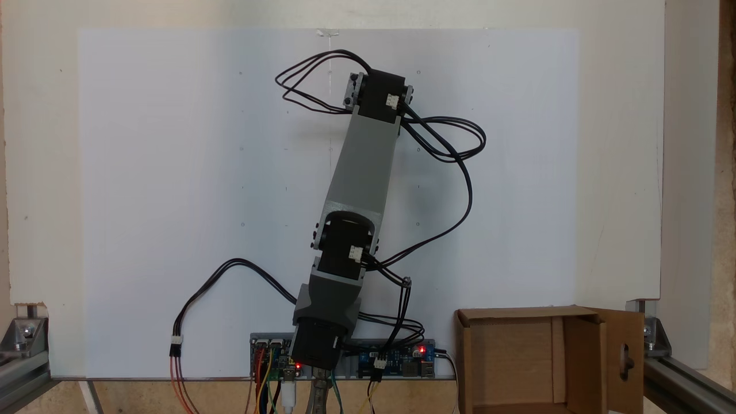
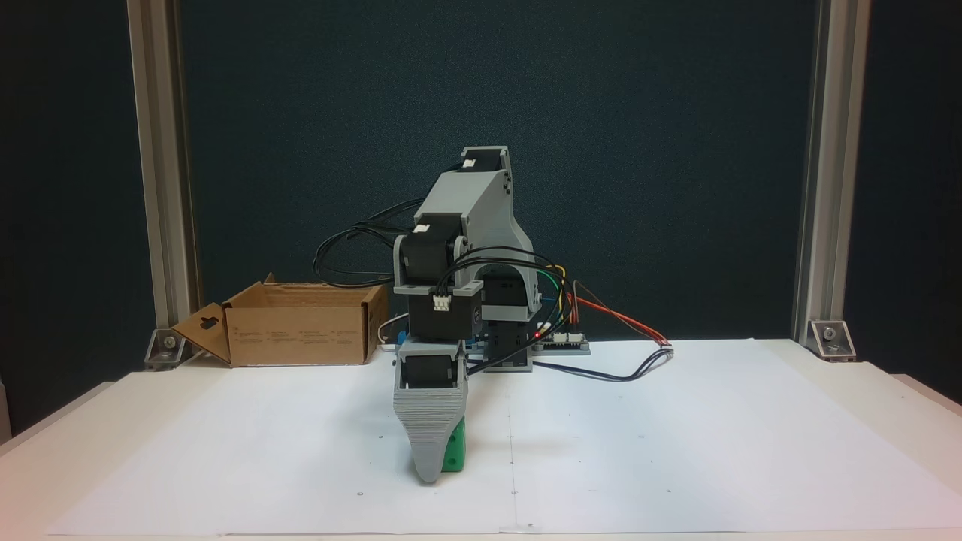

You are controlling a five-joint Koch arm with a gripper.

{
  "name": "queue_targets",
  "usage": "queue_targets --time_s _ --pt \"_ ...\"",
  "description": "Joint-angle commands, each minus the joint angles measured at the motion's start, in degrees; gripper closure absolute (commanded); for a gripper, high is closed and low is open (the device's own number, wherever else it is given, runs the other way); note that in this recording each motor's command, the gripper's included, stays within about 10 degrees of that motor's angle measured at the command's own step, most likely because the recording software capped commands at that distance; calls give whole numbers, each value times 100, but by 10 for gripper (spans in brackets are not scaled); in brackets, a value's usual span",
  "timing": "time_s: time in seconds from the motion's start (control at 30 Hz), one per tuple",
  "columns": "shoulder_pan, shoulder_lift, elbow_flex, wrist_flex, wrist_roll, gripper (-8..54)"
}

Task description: Grasp a green dice and put it in the bin.

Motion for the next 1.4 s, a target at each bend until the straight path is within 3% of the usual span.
queue_targets --time_s 0.0,0.47,0.6,0.77,0.83,1.1,1.37 --pt "62 53 -62 -132 167 91" --pt "97 35 -62 -193 141 92" --pt "114 35 -62 -193 132 209" --pt "105 35 -26 -167 141 250" --pt "105 35 -9 -176 141 331" --pt "70 132 -9 141 202 336" --pt "-18 1679 -44 1310 519 336"
